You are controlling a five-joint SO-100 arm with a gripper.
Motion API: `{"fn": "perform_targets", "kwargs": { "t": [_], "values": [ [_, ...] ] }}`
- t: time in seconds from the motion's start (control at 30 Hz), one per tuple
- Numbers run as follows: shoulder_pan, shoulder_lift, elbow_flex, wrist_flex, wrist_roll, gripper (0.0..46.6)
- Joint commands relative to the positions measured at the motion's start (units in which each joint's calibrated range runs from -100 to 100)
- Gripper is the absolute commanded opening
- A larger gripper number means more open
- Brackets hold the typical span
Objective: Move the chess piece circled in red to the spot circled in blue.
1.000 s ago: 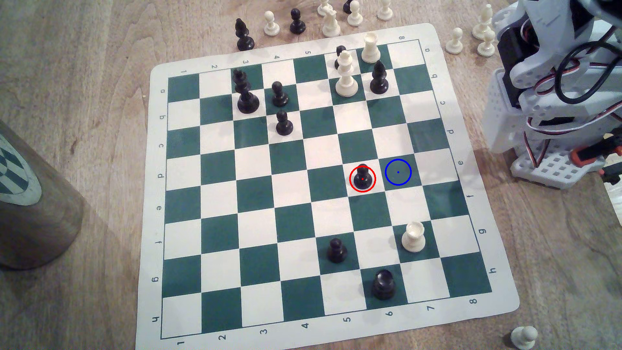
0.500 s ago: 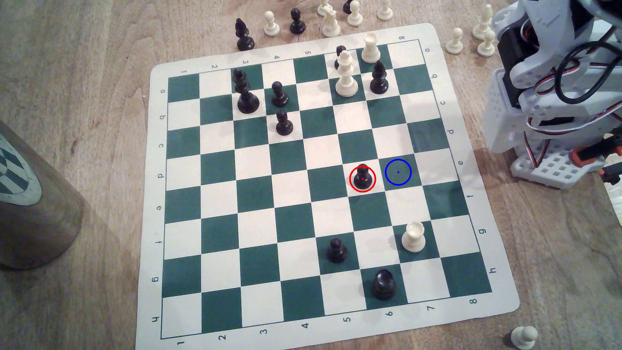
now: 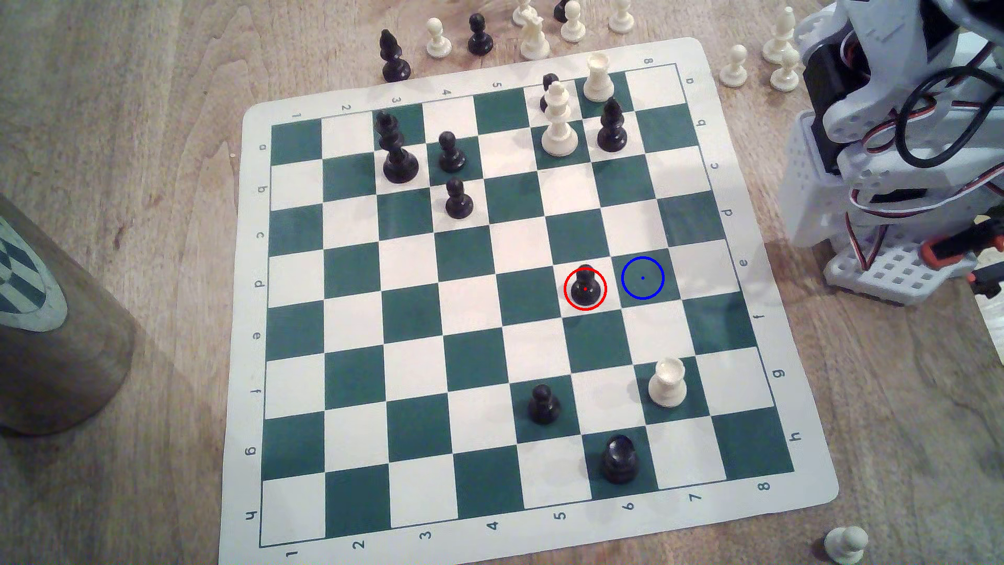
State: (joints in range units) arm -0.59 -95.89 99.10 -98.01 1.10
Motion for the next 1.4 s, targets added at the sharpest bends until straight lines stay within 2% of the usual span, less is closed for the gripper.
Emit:
{"fn": "perform_targets", "kwargs": {
  "t": [0.0, 0.17, 0.27, 0.3, 0.33, 0.53, 0.63, 0.7, 0.73, 0.8, 0.87, 1.0, 1.1, 1.17, 1.37],
  "values": [
    [0.9, 0.1, 0.8, 12.6, -0.2, 0.2],
    [-0.5, 0.1, 0.8, 29.5, 2.4, 0.2],
    [-0.7, 0.1, 0.9, 35.5, 2.7, 0.2],
    [-0.9, 0.1, 0.9, 40.1, 4.0, 0.2],
    [-0.5, 0.1, 0.9, 42.4, 4.2, 0.2],
    [-1.2, 0.1, 0.8, 56.8, 4.0, 0.2],
    [-1.3, 0.2, -0.4, 70.1, 3.2, 0.2],
    [-0.7, 0.2, -3.2, 78.3, 2.2, 0.2],
    [0.1, 0.2, -9.7, 91.8, 0.6, 0.2],
    [0.0, 0.3, -19.1, 108.2, -1.6, 0.2],
    [-0.9, 0.5, -26.5, 121.0, -2.2, 0.2],
    [-1.2, 2.5, -33.5, 137.5, -2.4, 0.2],
    [-4.0, 12.7, -43.6, 157.3, -5.6, 0.3],
    [-4.6, 18.6, -48.0, 161.5, -8.4, 0.3],
    [-5.7, 29.4, -53.2, 163.9, -12.8, 3.4]
  ]
}}
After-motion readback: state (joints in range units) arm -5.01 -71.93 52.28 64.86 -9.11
